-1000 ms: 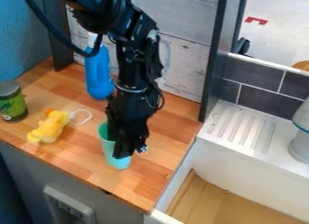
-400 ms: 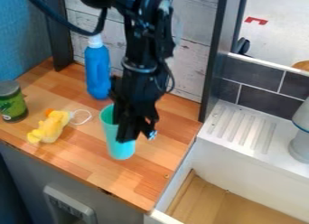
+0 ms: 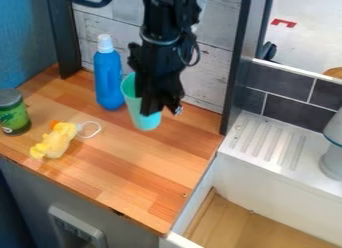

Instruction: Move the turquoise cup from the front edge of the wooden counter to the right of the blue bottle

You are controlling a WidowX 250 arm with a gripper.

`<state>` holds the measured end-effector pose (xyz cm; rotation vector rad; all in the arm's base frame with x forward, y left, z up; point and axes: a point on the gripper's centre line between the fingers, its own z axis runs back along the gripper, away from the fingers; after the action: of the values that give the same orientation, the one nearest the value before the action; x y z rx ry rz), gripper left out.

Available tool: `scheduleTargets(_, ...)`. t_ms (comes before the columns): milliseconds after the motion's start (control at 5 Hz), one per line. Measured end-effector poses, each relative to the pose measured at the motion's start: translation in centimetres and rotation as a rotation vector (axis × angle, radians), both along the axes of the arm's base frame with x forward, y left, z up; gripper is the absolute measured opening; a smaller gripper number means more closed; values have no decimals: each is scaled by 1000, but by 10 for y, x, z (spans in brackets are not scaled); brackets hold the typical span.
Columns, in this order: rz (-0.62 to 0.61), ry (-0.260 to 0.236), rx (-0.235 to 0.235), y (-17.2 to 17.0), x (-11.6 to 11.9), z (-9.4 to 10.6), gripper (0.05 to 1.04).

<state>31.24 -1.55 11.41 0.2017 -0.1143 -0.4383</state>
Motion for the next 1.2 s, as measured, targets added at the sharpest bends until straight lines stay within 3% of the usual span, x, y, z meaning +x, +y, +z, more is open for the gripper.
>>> scheduleTargets(200,-4,-52,-12,-2,27,-12,101)
scheduleTargets(400,16,-40,-57,7,52,-25,101)
scheduleTargets(600,3,29,-84,6,73,-46,101)
scheduleTargets(1000,4,122,-110,0,83,-65,101)
scheduleTargets(1200,20,119,-118,-2,84,-66,101)
